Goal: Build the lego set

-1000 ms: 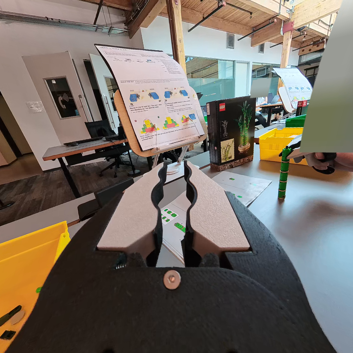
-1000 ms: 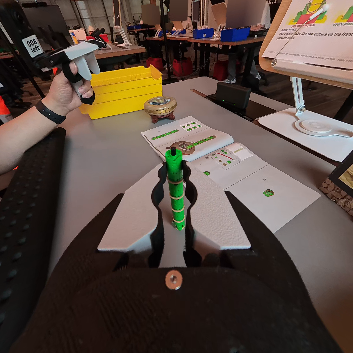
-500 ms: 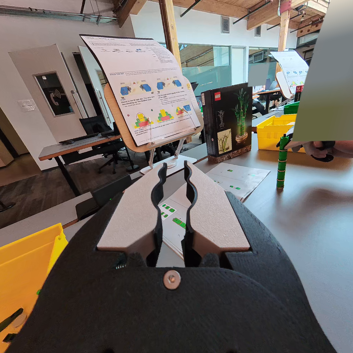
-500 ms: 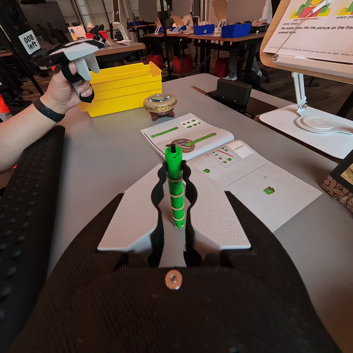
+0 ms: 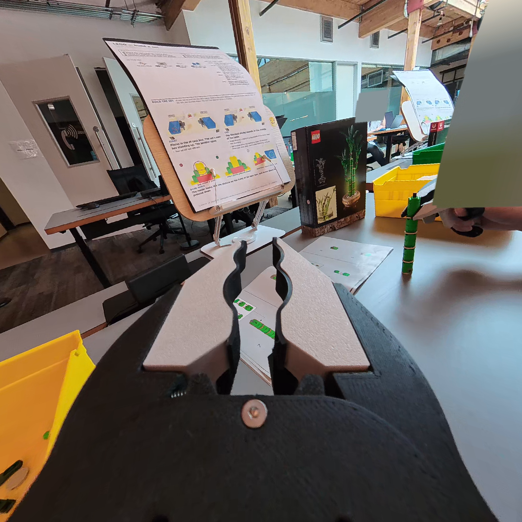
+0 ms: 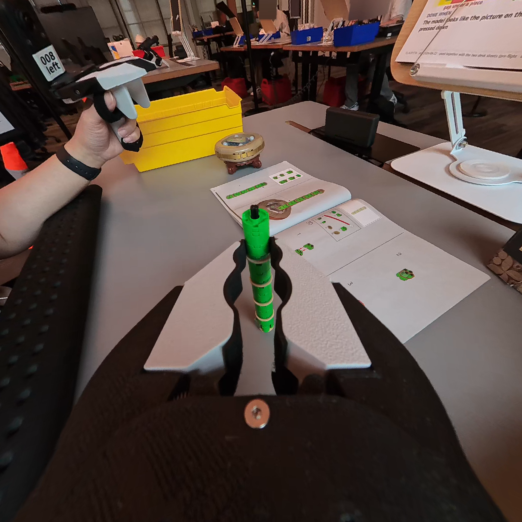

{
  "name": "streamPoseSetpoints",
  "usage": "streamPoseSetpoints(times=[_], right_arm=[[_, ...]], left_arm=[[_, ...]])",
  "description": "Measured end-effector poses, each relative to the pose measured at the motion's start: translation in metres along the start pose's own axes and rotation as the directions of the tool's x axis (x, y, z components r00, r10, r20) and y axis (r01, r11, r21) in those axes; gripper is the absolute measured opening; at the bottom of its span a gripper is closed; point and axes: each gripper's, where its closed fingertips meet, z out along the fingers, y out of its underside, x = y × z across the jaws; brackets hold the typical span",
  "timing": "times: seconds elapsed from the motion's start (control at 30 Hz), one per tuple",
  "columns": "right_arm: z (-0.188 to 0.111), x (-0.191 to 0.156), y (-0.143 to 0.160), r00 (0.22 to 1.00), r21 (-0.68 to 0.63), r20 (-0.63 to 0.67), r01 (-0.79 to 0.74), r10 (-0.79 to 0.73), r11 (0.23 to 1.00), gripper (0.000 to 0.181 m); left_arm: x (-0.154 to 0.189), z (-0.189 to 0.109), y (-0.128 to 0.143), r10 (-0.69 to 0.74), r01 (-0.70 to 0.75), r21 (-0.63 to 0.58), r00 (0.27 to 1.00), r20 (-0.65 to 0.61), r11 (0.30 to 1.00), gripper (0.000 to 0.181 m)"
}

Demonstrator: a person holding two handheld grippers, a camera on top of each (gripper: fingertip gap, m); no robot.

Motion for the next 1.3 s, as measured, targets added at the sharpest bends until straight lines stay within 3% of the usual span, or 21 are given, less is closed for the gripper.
streamPoseSetpoints(times=[0.67, 1.03, 1.3], right_arm=[[-0.0002, 0.0008, 0.0002, 1.0, 0.023, 0.02, -0.02, 0.02, 1.0, 0.024], [0.003, -0.0056, 0.0005, 0.996, 0.005, 0.004, 0.087, -0.087, 0.996, 0.024], [0.0029, -0.0043, 0.0016, 0.998, 0.007, 0.009, 0.068, -0.068, 0.998, 0.025]], left_arm=[[0.0045, 0.0029, 0.0027, 0.003, -0.003, -0.015, 1.0, -0.015, 1.0, 0.017], [0.0064, 0.0044, 0.0049, 0.006, -0.007, -0.026, 1.0, -0.023, 1.0, 0.017], [0.0077, 0.005, 0.0053, 0.007, -0.007, -0.027, 1.0, -0.027, 1.0, 0.017]])
